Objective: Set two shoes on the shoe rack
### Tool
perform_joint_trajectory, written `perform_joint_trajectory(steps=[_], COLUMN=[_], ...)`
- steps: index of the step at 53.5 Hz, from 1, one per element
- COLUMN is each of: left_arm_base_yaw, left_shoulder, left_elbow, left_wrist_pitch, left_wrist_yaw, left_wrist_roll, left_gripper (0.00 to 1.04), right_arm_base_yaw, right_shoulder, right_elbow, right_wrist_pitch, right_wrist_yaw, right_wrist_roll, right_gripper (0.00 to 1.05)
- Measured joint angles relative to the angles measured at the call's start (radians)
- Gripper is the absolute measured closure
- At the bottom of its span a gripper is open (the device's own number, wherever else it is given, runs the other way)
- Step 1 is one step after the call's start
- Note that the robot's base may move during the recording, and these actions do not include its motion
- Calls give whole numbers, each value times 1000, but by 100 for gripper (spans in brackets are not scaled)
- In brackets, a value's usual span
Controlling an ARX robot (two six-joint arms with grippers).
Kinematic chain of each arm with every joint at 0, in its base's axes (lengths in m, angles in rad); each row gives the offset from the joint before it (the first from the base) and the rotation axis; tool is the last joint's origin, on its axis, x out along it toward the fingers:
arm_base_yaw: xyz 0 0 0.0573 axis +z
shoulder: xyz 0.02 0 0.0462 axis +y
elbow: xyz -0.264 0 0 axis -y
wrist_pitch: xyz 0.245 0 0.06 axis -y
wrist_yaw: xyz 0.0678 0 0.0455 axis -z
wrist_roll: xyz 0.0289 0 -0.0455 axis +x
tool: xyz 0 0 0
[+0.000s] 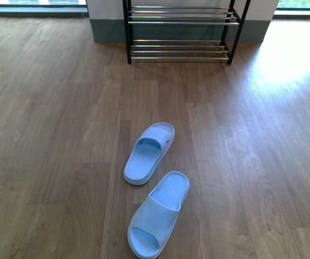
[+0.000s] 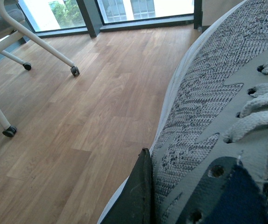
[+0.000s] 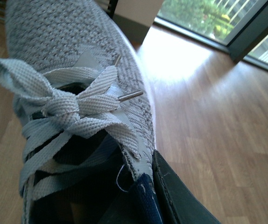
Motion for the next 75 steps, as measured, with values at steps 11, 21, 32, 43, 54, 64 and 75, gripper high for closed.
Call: perform_joint_trajectory(steps=[11,21,32,43,54,64,75], left_arm_base_yaw=[0,0,0,0,0,0,0], left_shoulder=[0,0,0,0,0,0,0], left_elbow=[0,0,0,0,0,0,0], left_wrist_pitch=[0,0,0,0,0,0,0], left_wrist_yaw=[0,0,0,-9,-6,-3,-1], left_wrist_roll=[0,0,0,0,0,0,0], left_gripper=[103,103,103,103,103,103,103], right_arm_base_yaw=[20,69,69,71,72,72,72], right_shoulder=[-406,-705,-708,-709,-709,-709,-709], right_elbow=[-126,-185,-186,-187,-187,-187,-187], right_wrist_pitch=[-219,-350,-351,-351,-351,-351,-351], right_wrist_yaw=[-27,3,6,-2,-2,6,6], right_wrist_roll=[20,48,57,60,63,63,63], right_gripper=[103,103,103,103,103,103,103])
